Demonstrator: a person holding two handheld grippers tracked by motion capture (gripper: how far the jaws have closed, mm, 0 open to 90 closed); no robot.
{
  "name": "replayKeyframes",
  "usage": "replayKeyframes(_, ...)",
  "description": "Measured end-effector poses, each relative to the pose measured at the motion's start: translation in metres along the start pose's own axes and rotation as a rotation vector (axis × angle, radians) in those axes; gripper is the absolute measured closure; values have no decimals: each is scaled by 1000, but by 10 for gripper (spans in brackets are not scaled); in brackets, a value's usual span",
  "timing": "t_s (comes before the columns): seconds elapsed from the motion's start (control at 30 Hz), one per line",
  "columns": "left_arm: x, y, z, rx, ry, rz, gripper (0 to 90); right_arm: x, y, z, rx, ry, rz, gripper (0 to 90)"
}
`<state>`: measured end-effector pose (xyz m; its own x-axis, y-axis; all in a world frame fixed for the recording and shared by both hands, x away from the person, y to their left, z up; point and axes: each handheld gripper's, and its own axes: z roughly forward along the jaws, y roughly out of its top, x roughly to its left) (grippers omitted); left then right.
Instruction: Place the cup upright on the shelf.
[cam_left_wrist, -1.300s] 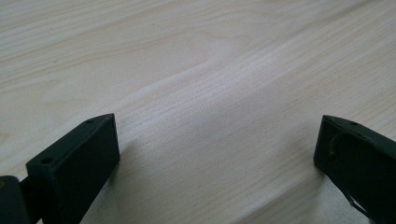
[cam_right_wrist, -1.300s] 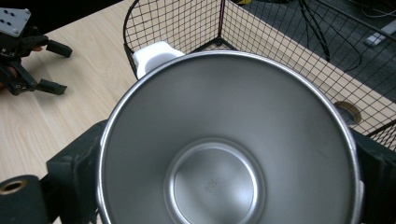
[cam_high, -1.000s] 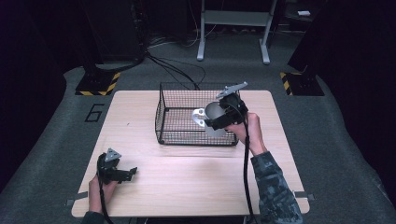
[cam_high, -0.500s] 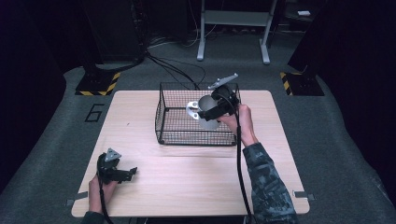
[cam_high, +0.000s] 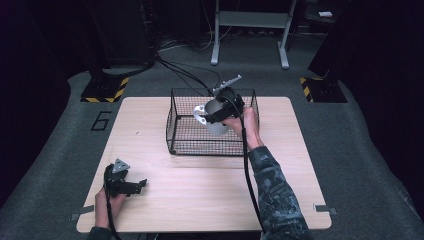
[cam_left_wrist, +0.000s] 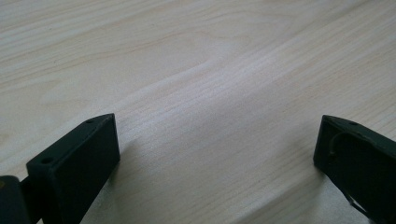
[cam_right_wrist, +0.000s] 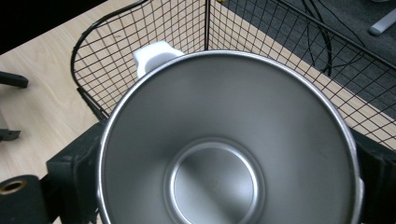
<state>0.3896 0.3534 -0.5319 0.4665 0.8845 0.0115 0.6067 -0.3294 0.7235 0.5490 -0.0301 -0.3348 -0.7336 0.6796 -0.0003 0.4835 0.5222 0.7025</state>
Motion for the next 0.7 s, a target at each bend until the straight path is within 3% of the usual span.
replayKeyframes(0.27, 1, 0, -1, 14, -5, 12, 4, -10, 1, 19, 21, -10, 49, 58)
replayKeyframes(0.7, 0, 0, 0, 5, -2, 4, 4, -15, -3, 45, 63, -14, 81, 58)
